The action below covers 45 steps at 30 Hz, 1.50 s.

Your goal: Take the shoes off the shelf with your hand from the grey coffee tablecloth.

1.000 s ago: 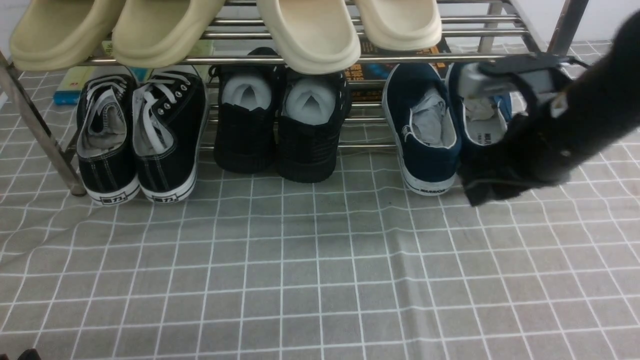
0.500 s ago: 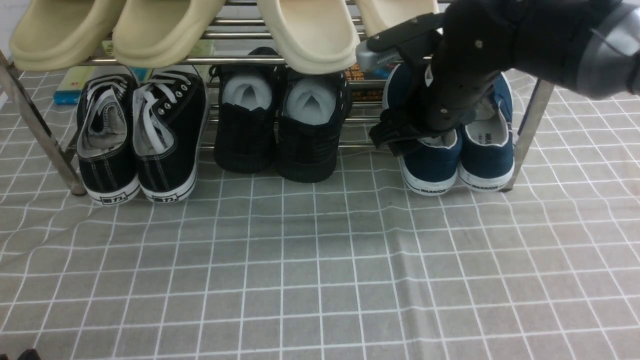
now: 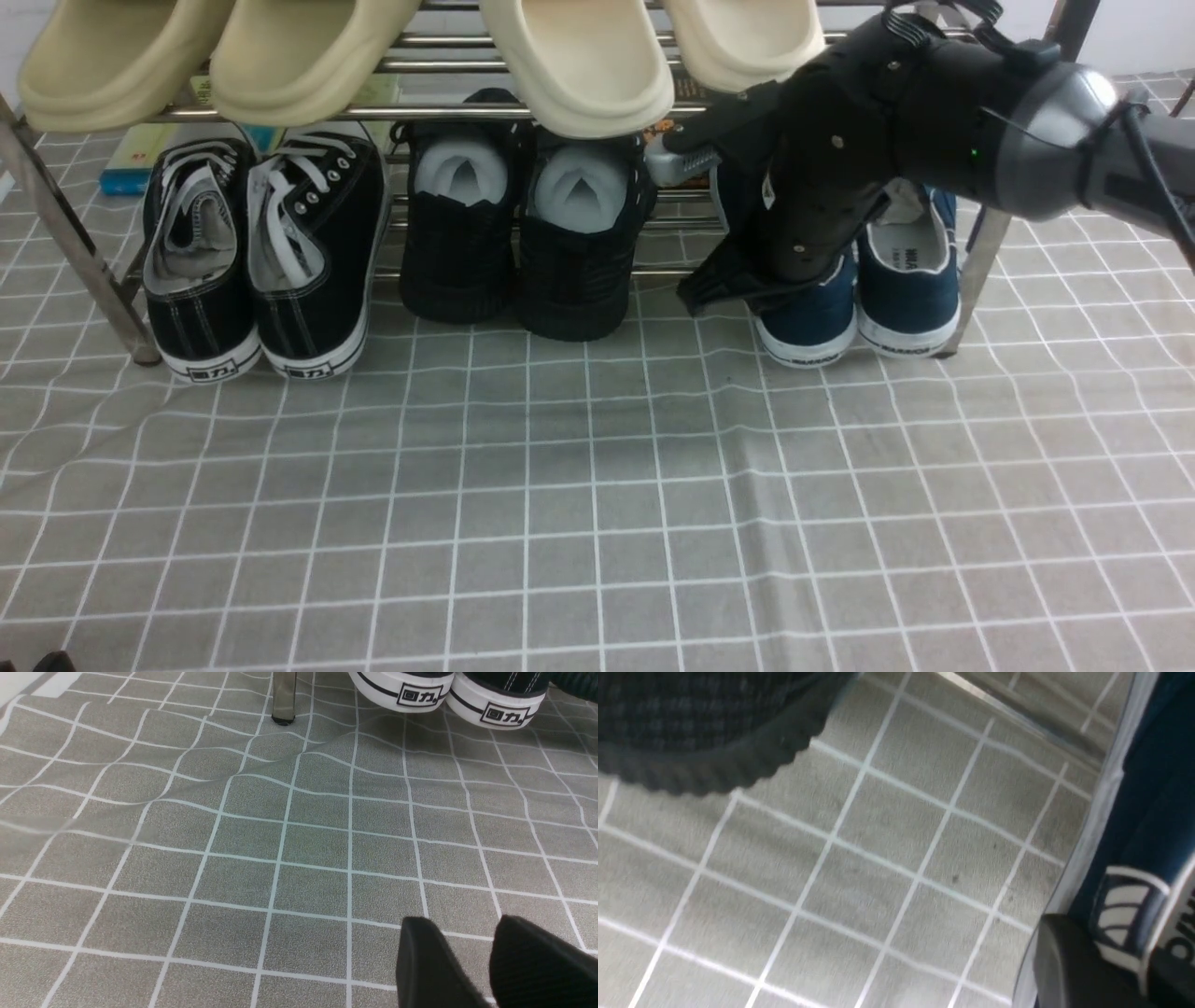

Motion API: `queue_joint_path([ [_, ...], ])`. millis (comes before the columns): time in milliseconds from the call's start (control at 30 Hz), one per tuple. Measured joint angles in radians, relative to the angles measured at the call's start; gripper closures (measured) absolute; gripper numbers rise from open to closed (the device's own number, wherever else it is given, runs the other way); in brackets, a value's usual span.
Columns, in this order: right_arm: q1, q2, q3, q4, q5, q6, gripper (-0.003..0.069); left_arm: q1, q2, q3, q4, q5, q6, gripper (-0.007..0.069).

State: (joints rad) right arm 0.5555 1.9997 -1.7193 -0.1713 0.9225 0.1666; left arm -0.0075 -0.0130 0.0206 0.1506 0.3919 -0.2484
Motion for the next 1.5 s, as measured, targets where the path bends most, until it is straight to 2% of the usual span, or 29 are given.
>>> queue_joint_path([
  [267, 0.047, -0.117, 0.0, 0.029, 0.142, -0.007, 0.0634, 0.0, 0.0, 0.0, 0.001, 0.0, 0.0, 0.0384],
  [567, 0.117, -0.247, 0.021, 0.121, 0.335, -0.01, 0.0634, 0.0, 0.0, 0.0, 0.002, 0.0, 0.0, 0.0384],
  [733, 0.213, -0.333, 0.154, 0.13, 0.322, 0.037, 0.0634, 0.0, 0.0, 0.0, 0.002, 0.0, 0.0, 0.0384],
  [833, 0.287, -0.394, 0.272, 0.152, 0.31, 0.113, 0.0634, 0.0, 0.0, 0.0, 0.002, 0.0, 0.0, 0.0384],
  [1033, 0.37, -0.432, 0.445, 0.155, 0.165, 0.219, 0.0634, 0.0, 0.0, 0.0, 0.002, 0.0, 0.0, 0.0384],
  [1133, 0.377, -0.415, 0.483, 0.16, 0.085, 0.237, 0.0634, 0.0, 0.0, 0.0, 0.002, 0.0, 0.0, 0.0384],
  [1500, 0.367, -0.317, 0.486, 0.116, -0.049, 0.276, 0.063, 0.0, 0.0, 0.0, 0.002, 0.0, 0.0, 0.0384],
])
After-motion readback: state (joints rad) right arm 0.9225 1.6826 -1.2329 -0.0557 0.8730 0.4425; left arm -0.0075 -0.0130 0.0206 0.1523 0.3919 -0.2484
